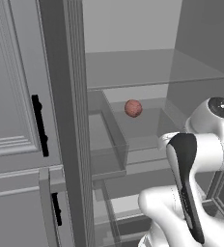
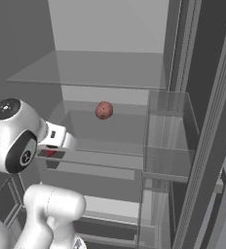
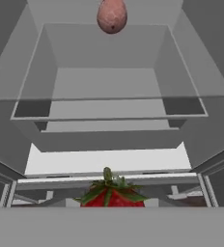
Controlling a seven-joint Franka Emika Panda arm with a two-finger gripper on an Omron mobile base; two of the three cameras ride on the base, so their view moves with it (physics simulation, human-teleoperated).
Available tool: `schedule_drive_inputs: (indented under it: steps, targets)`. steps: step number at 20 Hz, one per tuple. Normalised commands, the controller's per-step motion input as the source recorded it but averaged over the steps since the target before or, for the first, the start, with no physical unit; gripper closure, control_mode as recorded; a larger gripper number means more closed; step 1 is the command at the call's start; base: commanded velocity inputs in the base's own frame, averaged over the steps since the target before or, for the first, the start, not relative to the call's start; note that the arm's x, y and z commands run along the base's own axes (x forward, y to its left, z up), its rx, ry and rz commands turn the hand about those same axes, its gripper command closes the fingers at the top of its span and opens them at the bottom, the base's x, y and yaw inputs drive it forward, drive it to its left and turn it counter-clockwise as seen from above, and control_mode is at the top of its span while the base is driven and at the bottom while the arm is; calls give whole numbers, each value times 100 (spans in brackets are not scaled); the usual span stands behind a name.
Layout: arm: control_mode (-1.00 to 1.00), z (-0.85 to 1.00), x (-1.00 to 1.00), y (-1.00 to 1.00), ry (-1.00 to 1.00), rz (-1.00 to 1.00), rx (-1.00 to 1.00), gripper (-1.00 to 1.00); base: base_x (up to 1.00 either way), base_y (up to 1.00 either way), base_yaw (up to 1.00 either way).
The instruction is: Take the strawberry from the fridge and place it on top of the pancake, located on the dining counter.
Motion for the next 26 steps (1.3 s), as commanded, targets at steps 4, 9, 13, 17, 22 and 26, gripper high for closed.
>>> schedule_drive_inputs:
  steps: [4,9,13,17,22,26]
  targets:
    - [-100,-1,-9,0,1,-1,-3,100,0,0,0]
    - [-100,-16,0,0,0,0,0,100,0,0,0]
    - [-100,-10,0,0,0,0,0,100,0,0,0]
    - [-100,0,0,0,0,0,0,100,0,0,0]
    - [-100,0,0,0,0,0,0,100,0,0,0]
    - [100,0,0,0,0,0,0,100,-11,0,0]
